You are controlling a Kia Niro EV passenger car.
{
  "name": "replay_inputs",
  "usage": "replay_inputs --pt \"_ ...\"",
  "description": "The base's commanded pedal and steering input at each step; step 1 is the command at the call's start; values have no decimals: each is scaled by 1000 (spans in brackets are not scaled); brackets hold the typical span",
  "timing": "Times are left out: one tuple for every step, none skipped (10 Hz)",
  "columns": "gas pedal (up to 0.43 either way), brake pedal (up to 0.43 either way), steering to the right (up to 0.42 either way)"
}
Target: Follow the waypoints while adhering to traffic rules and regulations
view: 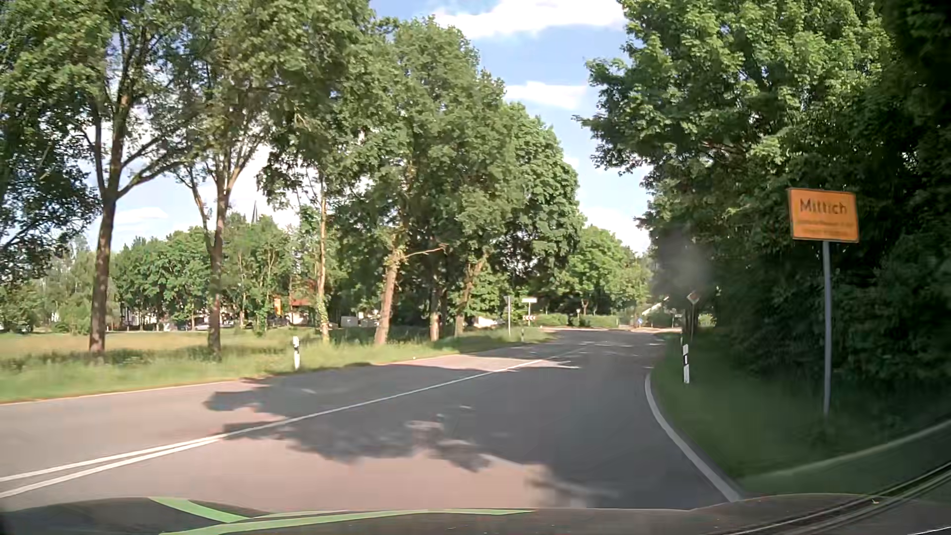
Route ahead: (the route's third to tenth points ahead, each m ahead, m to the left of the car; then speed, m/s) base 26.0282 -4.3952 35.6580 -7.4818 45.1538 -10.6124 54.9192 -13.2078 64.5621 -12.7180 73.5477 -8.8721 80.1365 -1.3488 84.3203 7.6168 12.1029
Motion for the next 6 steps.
replay_inputs --pt "0 6 92" --pt "0 0 91" --pt "0 0 90" --pt "0 0 88" --pt "0 0 86" --pt "0 0 84"
